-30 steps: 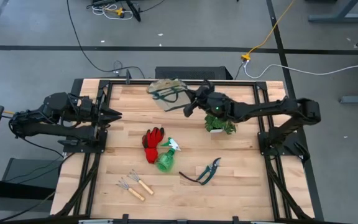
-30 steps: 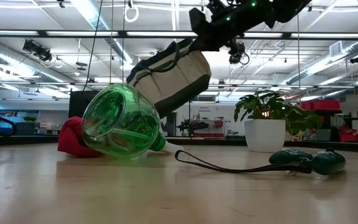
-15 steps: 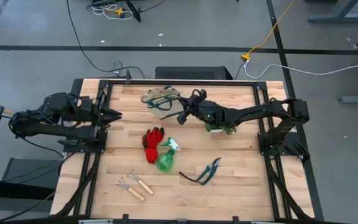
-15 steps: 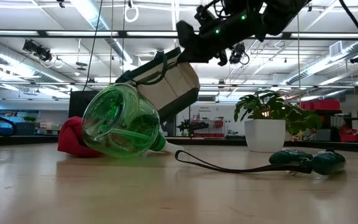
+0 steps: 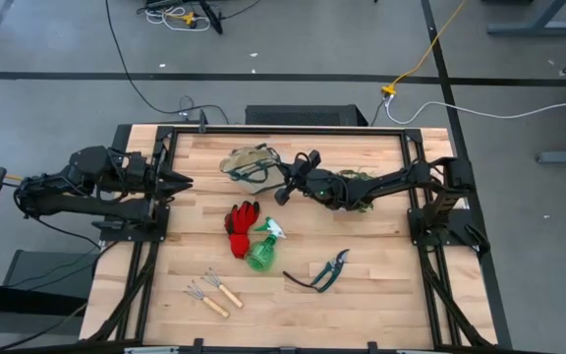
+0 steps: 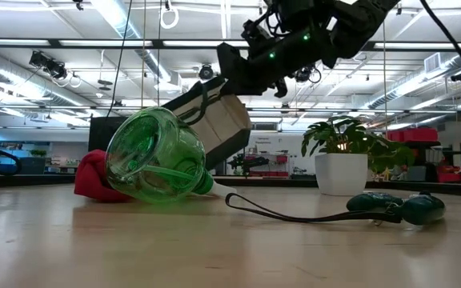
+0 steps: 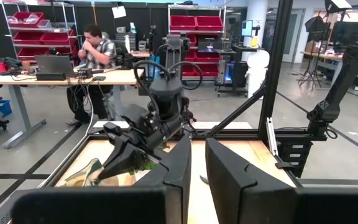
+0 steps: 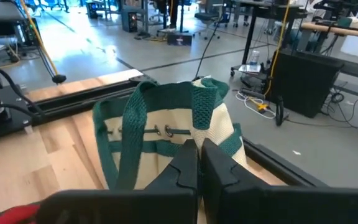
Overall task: Pick & Place Garden tools in Gardening bag
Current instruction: Prepare the green gardening bag
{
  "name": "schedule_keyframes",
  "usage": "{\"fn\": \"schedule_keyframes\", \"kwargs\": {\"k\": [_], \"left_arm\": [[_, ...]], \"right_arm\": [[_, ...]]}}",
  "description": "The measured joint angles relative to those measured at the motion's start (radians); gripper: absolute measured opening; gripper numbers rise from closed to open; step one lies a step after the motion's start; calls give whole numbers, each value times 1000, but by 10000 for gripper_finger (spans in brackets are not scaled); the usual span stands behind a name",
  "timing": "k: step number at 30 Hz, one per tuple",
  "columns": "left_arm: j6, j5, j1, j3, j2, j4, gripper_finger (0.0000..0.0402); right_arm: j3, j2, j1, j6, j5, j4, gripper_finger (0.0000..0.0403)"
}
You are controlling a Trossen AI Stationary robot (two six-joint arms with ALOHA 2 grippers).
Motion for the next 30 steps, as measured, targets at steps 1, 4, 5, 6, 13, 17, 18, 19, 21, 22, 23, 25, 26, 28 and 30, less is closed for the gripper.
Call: {"fn": "schedule_keyframes", "kwargs": {"k": [1, 4, 5, 6, 13, 17, 18, 19, 21, 22, 23, 25, 26, 28, 30], "left_arm": [[0, 0, 0, 0, 0, 0, 55], [0, 0, 0, 0, 0, 0, 55], [0, 0, 0, 0, 0, 0, 55], [0, 0, 0, 0, 0, 0, 55], [0, 0, 0, 0, 0, -7, 55], [0, 0, 0, 0, 0, -7, 55], [0, 0, 0, 0, 0, -7, 55], [0, 0, 0, 0, 0, -7, 55], [0, 0, 0, 0, 0, -7, 55], [0, 0, 0, 0, 0, -7, 55], [0, 0, 0, 0, 0, -7, 55], [0, 0, 0, 0, 0, -7, 55], [0, 0, 0, 0, 0, -7, 55], [0, 0, 0, 0, 0, -7, 55], [0, 0, 0, 0, 0, -7, 55]], "right_arm": [[0, 0, 3, -1, 0, -3, 0], [0, 0, 13, 3, 1, -31, 0], [0, 0, 16, 3, 1, -45, 0], [0, 0, 21, 3, 1, -56, 0], [0, 0, 44, 11, 18, -127, 0], [0, 0, 47, 39, 19, -186, 0], [0, 0, 48, 49, 19, -199, 0], [0, 0, 50, 57, 20, -215, 0], [0, 0, 55, 62, 23, -239, 0], [0, 0, 59, 62, 23, -246, 0], [0, 0, 62, 63, 22, -252, 0], [0, 0, 69, 67, 22, -273, 0], [0, 0, 73, 71, 21, -284, 0], [0, 0, 80, 80, 22, -304, 0], [0, 0, 89, 82, 23, -324, 0]]}}
